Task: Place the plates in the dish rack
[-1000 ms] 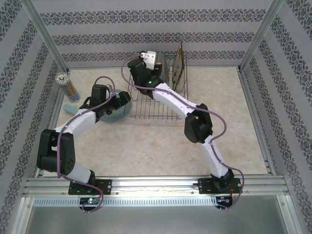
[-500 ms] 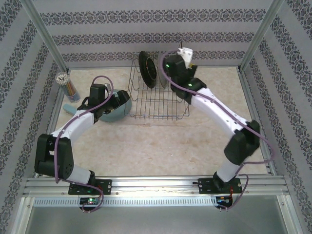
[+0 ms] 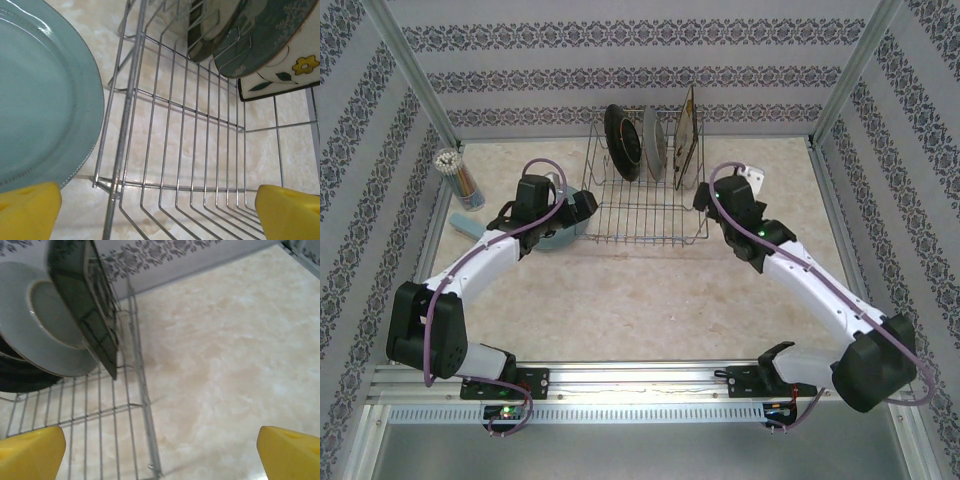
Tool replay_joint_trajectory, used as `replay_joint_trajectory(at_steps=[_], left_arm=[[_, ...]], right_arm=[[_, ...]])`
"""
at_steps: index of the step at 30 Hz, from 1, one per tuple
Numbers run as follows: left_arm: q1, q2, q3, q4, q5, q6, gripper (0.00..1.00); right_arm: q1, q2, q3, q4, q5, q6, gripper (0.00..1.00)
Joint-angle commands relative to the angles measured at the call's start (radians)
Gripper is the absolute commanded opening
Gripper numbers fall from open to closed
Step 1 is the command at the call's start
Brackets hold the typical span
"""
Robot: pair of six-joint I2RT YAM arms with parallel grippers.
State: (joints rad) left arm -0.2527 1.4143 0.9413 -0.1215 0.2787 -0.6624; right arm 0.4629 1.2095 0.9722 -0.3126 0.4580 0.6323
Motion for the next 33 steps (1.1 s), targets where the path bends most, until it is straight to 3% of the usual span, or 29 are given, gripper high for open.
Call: replay_joint_trajectory(at_steps=[1,14,33], left_arm=[[-0.025,0.000,0.026,-0.024,-0.035,0.024,1.00],[-0.103,0.028,0.021,-0.003,-0.064,-0.006,1.00],[-0.216,0.018,0.002,0.017,-0.106,-0.100,1.00]], right_arm=[[-0.012,-0.065,-0.057,-0.009,-0.021,0.047,0.98],[-0.023,-0.167,-0.138,-0.058,-0.037,0.076,0.98],[-0.013,-0.161,-0.100,-0.104,-0.110,0.047,0.98]])
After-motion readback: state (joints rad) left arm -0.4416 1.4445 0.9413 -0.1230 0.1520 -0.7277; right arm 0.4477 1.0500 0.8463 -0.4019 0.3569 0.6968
